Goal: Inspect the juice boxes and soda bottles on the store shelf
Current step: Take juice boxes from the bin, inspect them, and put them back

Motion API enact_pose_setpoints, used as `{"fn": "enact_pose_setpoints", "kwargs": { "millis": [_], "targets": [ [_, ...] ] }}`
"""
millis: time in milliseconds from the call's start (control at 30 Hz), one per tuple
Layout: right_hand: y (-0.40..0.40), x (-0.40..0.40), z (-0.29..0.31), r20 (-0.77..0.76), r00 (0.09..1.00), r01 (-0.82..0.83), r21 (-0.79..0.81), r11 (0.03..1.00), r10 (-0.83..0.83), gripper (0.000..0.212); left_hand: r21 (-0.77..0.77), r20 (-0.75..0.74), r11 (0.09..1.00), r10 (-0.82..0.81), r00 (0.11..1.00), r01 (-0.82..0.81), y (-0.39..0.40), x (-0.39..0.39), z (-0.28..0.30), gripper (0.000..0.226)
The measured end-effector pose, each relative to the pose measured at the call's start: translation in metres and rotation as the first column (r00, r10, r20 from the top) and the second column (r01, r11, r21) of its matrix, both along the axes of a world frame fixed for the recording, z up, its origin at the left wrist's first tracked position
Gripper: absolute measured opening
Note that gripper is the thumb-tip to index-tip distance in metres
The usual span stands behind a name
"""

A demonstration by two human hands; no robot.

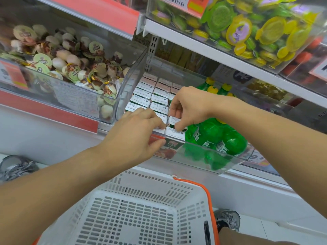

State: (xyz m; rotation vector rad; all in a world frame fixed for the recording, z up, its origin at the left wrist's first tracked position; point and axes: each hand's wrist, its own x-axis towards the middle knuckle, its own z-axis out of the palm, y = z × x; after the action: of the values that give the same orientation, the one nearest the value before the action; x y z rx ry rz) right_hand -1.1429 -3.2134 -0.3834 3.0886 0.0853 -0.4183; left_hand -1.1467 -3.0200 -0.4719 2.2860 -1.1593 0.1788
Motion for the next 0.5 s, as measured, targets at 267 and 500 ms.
{"fn": "enact_pose_setpoints", "kwargs": {
  "millis": [267,500],
  "targets": [
    [-0.004,-0.041,0.033,0.353,0.934,-0.050,0.291,0.955,-0.059,0.039,-0.111,-0.035,0.994,-0.009,0.999,0.005,0.004,-0.002,-0.007,0.054],
    [0.013,-0.113,0.019,0.672,0.718,-0.373,0.593,0.714,-0.182,0.043,-0.495,-0.145,0.868,-0.121,0.982,0.034,-0.001,-0.028,0.015,0.059]
  ]
}}
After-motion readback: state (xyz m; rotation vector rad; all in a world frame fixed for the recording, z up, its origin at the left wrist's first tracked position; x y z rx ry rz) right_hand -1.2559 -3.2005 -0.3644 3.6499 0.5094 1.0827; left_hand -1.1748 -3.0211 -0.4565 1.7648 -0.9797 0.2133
